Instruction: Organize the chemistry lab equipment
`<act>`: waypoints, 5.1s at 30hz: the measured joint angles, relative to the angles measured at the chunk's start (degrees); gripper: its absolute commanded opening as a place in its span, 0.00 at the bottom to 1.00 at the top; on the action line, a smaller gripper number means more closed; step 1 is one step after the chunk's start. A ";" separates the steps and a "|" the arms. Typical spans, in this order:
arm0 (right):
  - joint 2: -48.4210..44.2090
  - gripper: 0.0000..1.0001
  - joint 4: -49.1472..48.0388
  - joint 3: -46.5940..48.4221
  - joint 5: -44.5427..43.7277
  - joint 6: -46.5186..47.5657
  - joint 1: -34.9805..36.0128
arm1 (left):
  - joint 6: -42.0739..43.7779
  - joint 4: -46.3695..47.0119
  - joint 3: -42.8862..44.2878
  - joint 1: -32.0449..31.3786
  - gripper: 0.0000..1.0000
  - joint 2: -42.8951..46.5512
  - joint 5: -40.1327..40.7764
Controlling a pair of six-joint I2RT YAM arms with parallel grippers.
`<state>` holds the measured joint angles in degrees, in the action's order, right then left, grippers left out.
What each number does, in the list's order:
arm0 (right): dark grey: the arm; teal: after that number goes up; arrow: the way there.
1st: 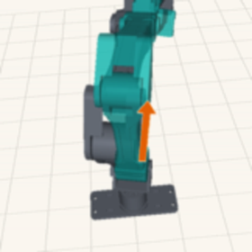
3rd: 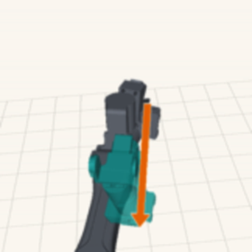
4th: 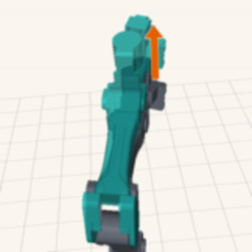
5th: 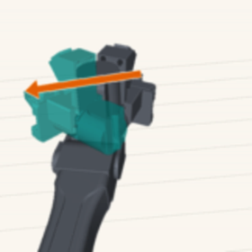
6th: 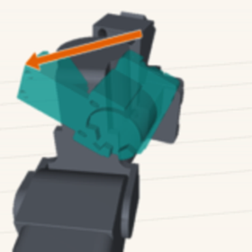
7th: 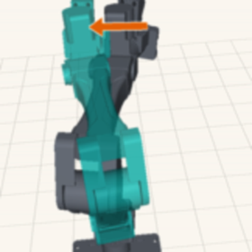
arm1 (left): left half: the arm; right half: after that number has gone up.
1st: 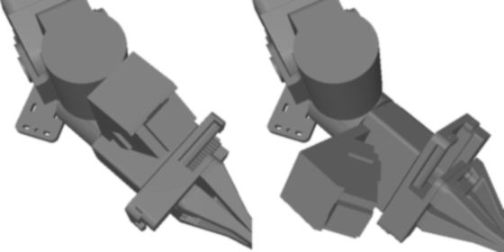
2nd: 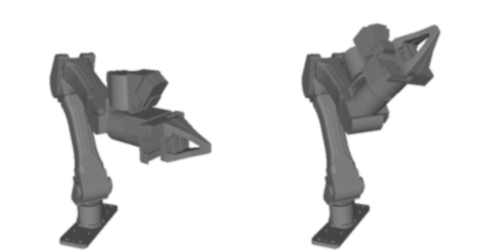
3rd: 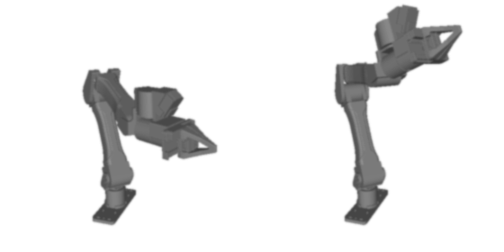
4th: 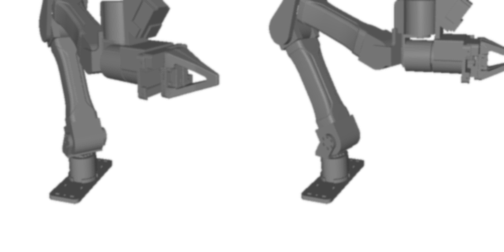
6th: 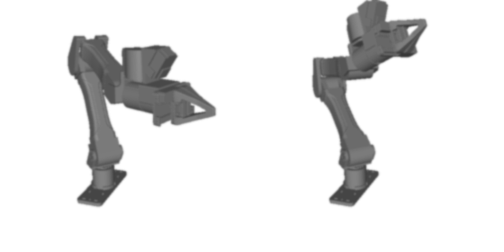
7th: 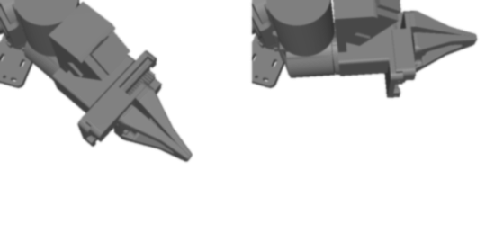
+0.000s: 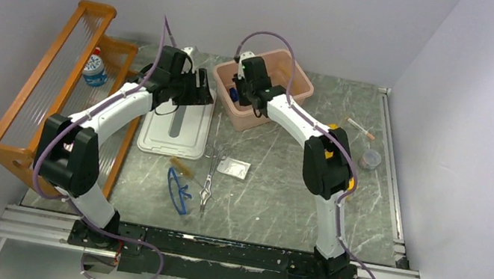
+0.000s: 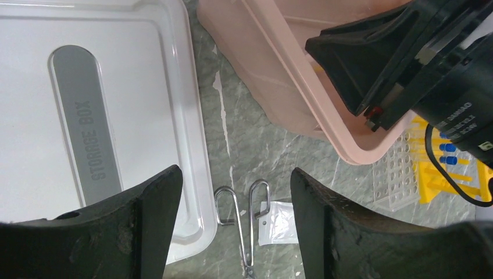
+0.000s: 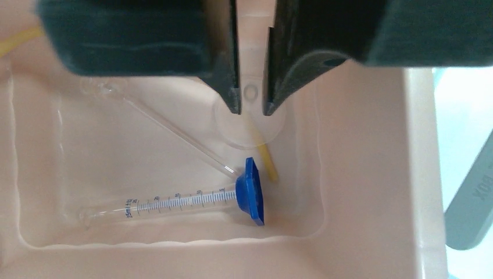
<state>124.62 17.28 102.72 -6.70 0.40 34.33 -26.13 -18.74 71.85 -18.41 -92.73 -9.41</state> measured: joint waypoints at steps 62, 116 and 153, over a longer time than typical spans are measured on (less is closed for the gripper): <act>-18.21 0.47 19.76 -31.08 -9.31 -50.82 39.17 | 2.73 0.35 -25.40 0.00 0.70 37.83 -0.09; -43.30 0.00 8.76 -48.00 -17.66 -50.40 37.48 | -10.84 15.67 -38.95 -0.04 0.85 32.44 -19.91; -64.32 0.65 -10.23 -55.15 -10.36 -38.23 19.10 | 6.05 10.75 -5.64 -16.52 0.05 14.01 -3.72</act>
<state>60.29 7.05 47.57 -17.06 -37.82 53.43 -20.08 -7.99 66.22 -34.94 -78.72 -13.13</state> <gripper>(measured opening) 0.651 0.082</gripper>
